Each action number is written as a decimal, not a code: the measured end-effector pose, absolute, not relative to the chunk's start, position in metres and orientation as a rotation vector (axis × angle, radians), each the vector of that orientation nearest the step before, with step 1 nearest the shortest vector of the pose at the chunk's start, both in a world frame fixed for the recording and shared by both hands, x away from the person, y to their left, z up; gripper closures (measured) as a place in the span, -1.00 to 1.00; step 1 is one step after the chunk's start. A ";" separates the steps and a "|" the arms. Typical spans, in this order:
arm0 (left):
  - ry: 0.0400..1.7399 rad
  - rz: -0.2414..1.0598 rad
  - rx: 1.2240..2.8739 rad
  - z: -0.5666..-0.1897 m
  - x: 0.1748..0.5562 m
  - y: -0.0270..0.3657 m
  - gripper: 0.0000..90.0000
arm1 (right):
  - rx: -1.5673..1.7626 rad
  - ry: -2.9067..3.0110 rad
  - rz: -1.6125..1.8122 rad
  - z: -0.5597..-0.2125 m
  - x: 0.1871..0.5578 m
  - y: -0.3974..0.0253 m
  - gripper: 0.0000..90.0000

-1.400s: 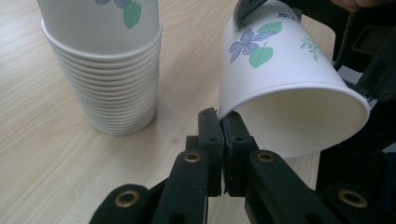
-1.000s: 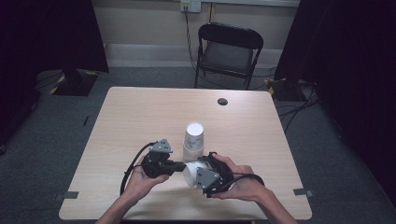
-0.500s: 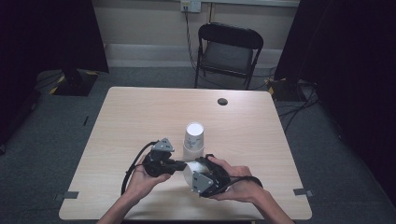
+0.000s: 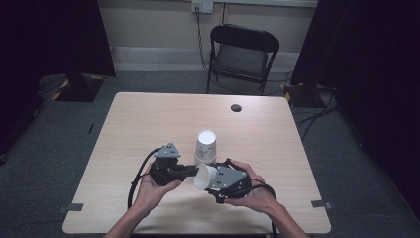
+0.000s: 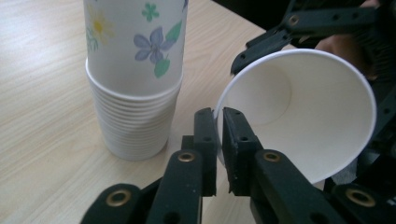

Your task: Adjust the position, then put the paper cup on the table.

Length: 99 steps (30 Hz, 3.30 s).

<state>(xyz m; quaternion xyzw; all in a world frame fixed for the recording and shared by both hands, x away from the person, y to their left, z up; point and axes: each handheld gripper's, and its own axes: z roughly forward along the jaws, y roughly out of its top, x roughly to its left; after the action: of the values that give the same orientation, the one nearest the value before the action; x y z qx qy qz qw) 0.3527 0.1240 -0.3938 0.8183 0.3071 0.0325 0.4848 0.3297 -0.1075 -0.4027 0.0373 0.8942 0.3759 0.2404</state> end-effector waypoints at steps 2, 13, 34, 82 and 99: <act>0.736 0.077 2.000 -0.391 0.353 0.123 0.94 | 0.117 2.454 1.024 -0.405 0.330 -0.107 -0.40; 0.732 0.046 1.995 -0.390 0.354 0.124 0.96 | 0.131 2.457 1.019 -0.407 0.329 -0.103 -0.46; 0.749 0.088 1.932 -0.387 0.353 0.130 0.77 | 0.287 2.431 1.156 -0.410 0.332 -0.117 -0.34; 1.020 0.340 1.997 -0.435 0.356 0.210 -0.19 | 0.975 2.122 1.370 -0.421 0.413 -0.202 -0.32; 1.136 0.302 2.087 -0.473 0.374 0.240 -0.58 | 1.033 2.136 1.233 -0.449 0.463 -0.196 -0.34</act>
<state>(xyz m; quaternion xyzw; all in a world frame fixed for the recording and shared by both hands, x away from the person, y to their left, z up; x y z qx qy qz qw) 0.3741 0.2401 -0.4726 0.8113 0.4418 0.1175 0.3645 0.4629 -0.1957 -0.4485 0.3759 0.7769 0.4487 0.2317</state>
